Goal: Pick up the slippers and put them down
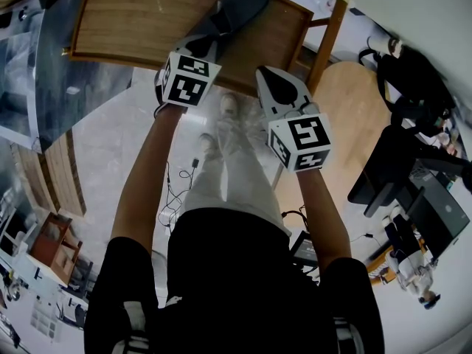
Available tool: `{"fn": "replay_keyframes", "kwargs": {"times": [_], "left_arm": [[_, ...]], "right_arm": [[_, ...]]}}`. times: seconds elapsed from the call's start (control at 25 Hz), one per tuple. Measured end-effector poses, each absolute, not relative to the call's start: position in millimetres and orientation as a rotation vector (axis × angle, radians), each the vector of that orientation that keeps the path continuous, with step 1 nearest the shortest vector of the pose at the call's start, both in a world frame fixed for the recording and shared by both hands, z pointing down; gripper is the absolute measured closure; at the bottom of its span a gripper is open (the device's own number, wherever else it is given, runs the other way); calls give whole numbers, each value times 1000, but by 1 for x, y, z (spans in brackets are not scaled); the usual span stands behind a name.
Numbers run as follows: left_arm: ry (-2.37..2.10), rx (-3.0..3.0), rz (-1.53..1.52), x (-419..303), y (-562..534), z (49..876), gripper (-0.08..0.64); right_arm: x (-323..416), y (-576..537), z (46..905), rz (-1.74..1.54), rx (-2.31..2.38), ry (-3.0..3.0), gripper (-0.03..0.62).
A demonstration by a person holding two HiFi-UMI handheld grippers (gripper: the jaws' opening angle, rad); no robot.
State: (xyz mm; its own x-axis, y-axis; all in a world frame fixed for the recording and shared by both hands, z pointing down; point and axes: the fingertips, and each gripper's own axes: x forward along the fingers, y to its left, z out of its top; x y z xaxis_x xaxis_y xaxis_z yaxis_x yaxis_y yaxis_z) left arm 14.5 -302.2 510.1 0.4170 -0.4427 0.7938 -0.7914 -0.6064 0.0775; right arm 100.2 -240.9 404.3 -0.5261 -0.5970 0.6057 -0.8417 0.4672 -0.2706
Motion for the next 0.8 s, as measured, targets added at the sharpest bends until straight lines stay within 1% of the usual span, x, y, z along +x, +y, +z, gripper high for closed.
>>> {"fn": "replay_keyframes", "kwargs": {"times": [0.44,0.8], "left_arm": [[-1096,2229,1005,-4,-292,484,545],[-1162,2228,940,-27,-267,446,546]], "right_arm": [[89,-233,391,722,1182,-2292,592],[74,-215,363,628,1163,-2314,592]]}}
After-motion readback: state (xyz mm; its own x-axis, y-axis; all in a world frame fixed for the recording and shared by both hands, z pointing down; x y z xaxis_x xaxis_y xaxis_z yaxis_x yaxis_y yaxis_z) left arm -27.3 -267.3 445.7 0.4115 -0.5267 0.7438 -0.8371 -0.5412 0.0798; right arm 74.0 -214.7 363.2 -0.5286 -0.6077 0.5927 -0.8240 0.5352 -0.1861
